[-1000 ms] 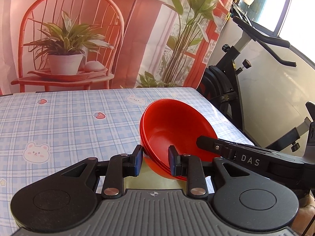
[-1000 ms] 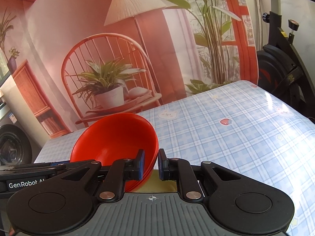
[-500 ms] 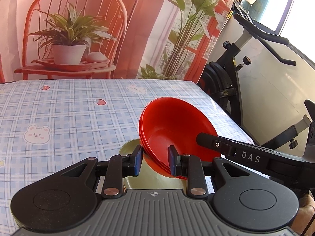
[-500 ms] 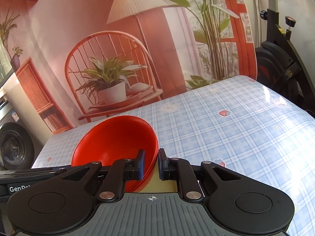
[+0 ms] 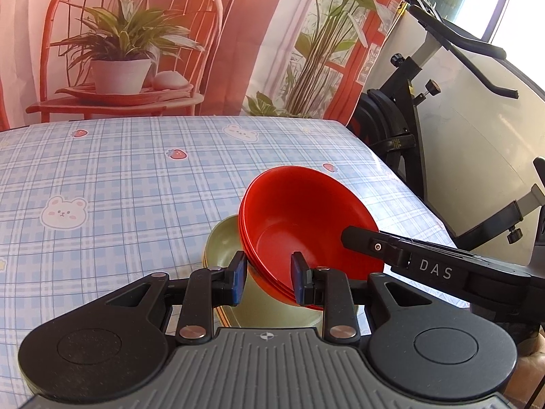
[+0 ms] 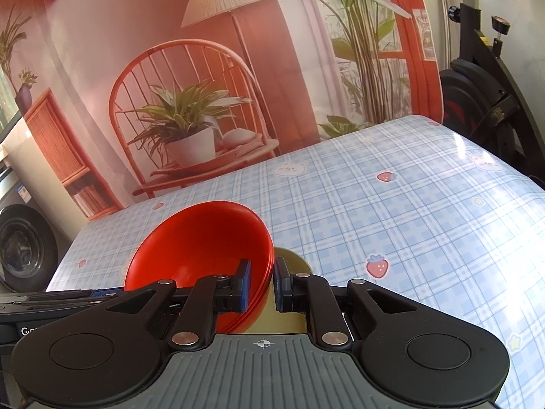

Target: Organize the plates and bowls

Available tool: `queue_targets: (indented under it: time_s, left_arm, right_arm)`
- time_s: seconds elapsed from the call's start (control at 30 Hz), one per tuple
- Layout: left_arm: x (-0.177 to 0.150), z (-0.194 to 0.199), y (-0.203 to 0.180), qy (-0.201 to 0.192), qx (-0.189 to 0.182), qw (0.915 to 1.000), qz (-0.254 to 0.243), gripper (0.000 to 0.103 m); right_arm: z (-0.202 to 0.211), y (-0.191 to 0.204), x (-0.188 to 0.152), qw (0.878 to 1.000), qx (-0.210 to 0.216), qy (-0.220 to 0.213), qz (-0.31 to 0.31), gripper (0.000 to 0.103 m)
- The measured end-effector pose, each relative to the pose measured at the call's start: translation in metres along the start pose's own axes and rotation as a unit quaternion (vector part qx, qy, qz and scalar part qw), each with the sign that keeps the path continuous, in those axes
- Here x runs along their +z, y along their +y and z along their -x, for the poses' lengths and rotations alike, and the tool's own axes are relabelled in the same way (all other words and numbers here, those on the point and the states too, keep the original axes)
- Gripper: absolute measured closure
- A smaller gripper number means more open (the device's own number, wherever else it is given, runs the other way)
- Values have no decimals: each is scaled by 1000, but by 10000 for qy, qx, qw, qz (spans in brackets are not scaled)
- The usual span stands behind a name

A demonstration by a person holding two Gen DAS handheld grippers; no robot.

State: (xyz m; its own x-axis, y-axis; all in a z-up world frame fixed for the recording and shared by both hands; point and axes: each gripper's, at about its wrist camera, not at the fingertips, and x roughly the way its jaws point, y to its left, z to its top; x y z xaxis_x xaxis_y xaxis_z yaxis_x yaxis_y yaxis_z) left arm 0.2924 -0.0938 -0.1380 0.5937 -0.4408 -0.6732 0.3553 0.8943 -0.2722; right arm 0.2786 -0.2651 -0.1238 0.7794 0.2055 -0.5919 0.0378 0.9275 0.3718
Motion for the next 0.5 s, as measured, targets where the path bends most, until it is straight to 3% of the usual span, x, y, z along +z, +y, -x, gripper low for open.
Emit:
queue_targets:
  time_s: [0.5]
  left_arm:
    - [-12, -16, 1, 359, 99, 9993, -86, 74]
  right_arm:
    - [-11, -8, -20, 9997, -55, 243, -62, 90]
